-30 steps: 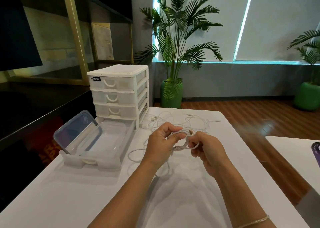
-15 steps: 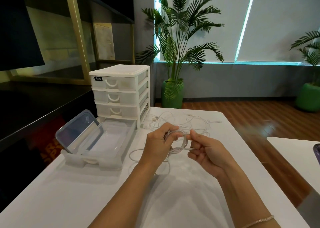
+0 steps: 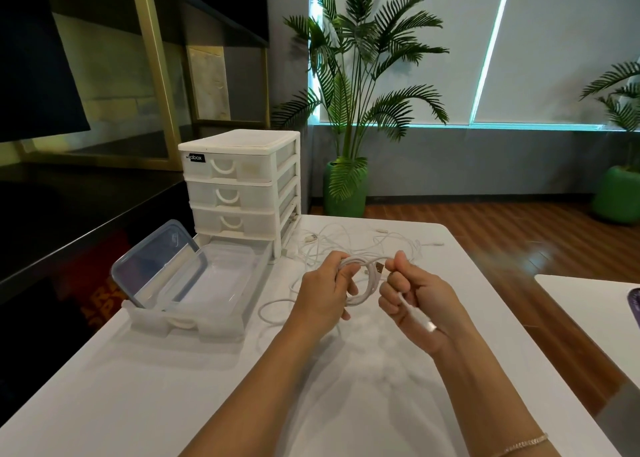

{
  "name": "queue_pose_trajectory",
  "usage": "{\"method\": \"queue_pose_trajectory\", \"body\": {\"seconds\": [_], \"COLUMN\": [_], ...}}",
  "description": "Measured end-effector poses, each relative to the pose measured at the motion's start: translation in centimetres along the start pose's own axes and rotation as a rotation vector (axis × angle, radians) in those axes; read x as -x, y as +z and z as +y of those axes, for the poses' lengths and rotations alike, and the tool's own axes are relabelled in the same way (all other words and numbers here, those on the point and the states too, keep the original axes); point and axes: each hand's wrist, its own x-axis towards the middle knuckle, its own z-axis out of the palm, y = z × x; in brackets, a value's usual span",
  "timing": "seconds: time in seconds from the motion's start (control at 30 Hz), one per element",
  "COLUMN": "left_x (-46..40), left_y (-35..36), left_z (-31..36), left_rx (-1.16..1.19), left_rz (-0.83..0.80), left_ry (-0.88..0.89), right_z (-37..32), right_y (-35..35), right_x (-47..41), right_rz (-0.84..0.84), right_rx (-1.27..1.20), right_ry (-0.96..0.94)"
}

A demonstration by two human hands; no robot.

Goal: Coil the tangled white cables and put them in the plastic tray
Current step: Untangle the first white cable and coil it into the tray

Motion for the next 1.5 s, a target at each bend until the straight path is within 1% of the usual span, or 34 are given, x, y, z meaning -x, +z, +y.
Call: {"method": "queue_pose_trajectory", "body": {"seconds": [0.1,0.17,0.3,0.37,0.43,0.47,0.5,0.67,0.8,0.93,1.0,1.13,1.23,1.37,1.43,1.5], "left_x": [-0.1,-0.2,0.0,0.3,0.7,0.9,1.0,1.0,1.0,1.2,1.2,1.1,1.4,1.6,1.6,1.5], "left_y": [-0.3,-0.4,-0.4,0.1,0.8,1.2,1.4,1.0,0.1,-0.2,0.0,0.3,0.4,1.1,1.2,1.1], "left_z": [0.2,0.1,0.5,1.2,1.8,1.8,1.8,1.3,1.3,1.6,1.7,1.5,1.8,1.8,1.7,1.6], "left_rx": [0.016,0.064,0.324,0.441,0.53,0.538,0.505,0.199,-0.162,-0.366,-0.369,-0.244,-0.166,-0.172,-0.106,-0.063], "left_rz": [-0.001,-0.015,-0.05,-0.055,-0.064,-0.074,-0.081,-0.103,-0.039,-0.06,-0.081,-0.111,-0.059,0.007,0.026,0.007], "left_ry": [-0.024,-0.051,-0.145,-0.21,-0.254,-0.255,-0.236,-0.083,-0.044,-0.002,0.009,-0.019,0.016,0.077,0.059,0.05], "right_z": [-0.1,-0.3,-0.2,0.3,0.5,0.5,0.4,0.3,0.4,0.8,1.0,1.1,0.8,0.5,0.6,0.6], "right_y": [-0.4,-0.6,-0.5,-0.3,-0.1,0.0,0.0,-0.3,-0.3,-0.6,-0.7,-0.7,-0.8,-1.1,-1.2,-1.3], "right_x": [-0.1,0.0,-0.1,-0.2,-0.1,0.0,0.1,0.2,0.0,-0.5,-0.7,-0.7,-0.5,-0.4,-0.5,-0.7], "right_rz": [0.076,0.137,0.256,0.283,0.263,0.25,0.248,0.286,0.306,0.288,0.273,0.272,0.3,0.322,0.32,0.316], "right_rx": [0.134,0.291,0.611,0.65,0.605,0.57,0.539,0.42,0.47,0.561,0.615,0.664,0.642,0.594,0.576,0.567], "right_ry": [-0.037,-0.081,-0.193,-0.19,-0.139,-0.11,-0.089,-0.054,-0.071,-0.123,-0.144,-0.158,-0.171,-0.138,-0.107,-0.076]}}
